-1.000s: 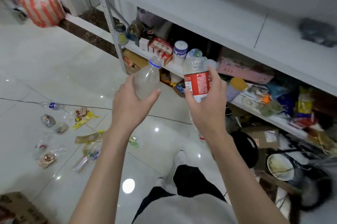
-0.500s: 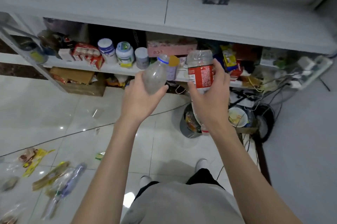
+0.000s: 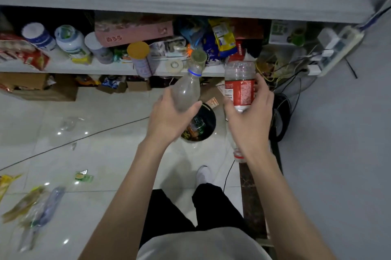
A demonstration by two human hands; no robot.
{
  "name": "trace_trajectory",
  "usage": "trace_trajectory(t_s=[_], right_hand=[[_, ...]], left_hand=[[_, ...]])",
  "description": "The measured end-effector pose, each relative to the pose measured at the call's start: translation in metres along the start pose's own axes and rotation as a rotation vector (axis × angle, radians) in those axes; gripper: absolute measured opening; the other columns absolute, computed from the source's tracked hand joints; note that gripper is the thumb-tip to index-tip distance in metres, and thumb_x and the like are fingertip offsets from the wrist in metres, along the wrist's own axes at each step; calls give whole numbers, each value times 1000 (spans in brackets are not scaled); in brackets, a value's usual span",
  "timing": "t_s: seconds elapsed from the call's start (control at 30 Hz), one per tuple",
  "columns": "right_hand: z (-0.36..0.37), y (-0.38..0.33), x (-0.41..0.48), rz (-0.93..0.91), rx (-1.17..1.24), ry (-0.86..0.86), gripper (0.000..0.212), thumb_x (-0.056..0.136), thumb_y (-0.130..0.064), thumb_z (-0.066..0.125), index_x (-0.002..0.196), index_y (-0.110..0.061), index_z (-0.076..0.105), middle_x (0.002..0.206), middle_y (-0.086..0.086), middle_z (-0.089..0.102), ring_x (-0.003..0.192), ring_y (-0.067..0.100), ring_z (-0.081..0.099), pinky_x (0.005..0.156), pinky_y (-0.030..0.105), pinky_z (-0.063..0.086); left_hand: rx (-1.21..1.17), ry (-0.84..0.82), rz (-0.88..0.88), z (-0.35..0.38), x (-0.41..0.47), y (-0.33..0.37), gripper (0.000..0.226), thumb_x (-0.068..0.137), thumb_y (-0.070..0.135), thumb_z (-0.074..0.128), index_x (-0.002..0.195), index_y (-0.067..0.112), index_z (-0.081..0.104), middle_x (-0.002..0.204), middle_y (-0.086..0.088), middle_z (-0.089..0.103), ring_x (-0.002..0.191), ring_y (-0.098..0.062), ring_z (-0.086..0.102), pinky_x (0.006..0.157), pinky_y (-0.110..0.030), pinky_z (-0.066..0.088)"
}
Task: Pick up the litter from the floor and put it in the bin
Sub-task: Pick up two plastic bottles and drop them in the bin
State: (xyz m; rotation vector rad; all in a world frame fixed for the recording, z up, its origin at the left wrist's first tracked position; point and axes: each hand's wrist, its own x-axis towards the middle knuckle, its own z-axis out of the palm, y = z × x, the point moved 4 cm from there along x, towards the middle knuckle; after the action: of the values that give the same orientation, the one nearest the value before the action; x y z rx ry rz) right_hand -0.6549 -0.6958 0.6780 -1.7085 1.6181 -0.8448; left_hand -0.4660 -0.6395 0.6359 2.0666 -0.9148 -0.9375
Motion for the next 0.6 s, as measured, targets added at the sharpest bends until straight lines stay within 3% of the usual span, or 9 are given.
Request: trace_trajectory(t_s=[0.13, 0.23, 0.37, 0.47, 0.6], right_hand=[[27, 49, 25, 42, -15, -70, 84, 85, -30, 77, 153, -26, 28, 131, -7, 37, 115, 2, 40, 86, 1, 28], [66, 97, 40, 100, -34, -103, 83, 84, -29, 77, 152, -25, 29, 138, -2, 40, 121, 5, 41, 98, 18, 36], [125, 176, 54, 193, -80, -117, 82, 84, -27, 78, 152, -23, 31, 142, 3, 41, 120, 3, 39, 93, -3, 28], [175, 237, 65, 262, -86, -117, 81, 84, -28, 78, 151, -22, 33, 137, 3, 42, 114, 0, 39, 97, 9, 39], [241, 313, 73, 329, -106, -146, 79, 84, -24, 78, 150, -18, 35, 138, 6, 43, 108, -2, 34, 82, -9, 25]], left_hand=[[14, 21, -39, 39, 34, -27, 80, 64, 74, 66, 131, 34, 47, 125, 11, 61, 117, -14, 57, 98, -43, 50], [2, -22, -153, 75, 67, -68, 78, 66, 71, 67, 131, 35, 44, 125, 9, 59, 116, -17, 56, 98, -44, 50], [-28, -49, -286, 127, 112, -137, 74, 78, 62, 69, 135, 23, 42, 122, 2, 57, 112, -19, 56, 93, -37, 48], [-6, -90, -398, 168, 150, -188, 70, 81, 62, 66, 131, 18, 42, 115, 0, 57, 102, -20, 57, 83, -34, 47], [35, -113, -419, 221, 197, -258, 69, 78, 65, 68, 123, 19, 43, 108, 0, 61, 96, -21, 62, 85, -42, 55]])
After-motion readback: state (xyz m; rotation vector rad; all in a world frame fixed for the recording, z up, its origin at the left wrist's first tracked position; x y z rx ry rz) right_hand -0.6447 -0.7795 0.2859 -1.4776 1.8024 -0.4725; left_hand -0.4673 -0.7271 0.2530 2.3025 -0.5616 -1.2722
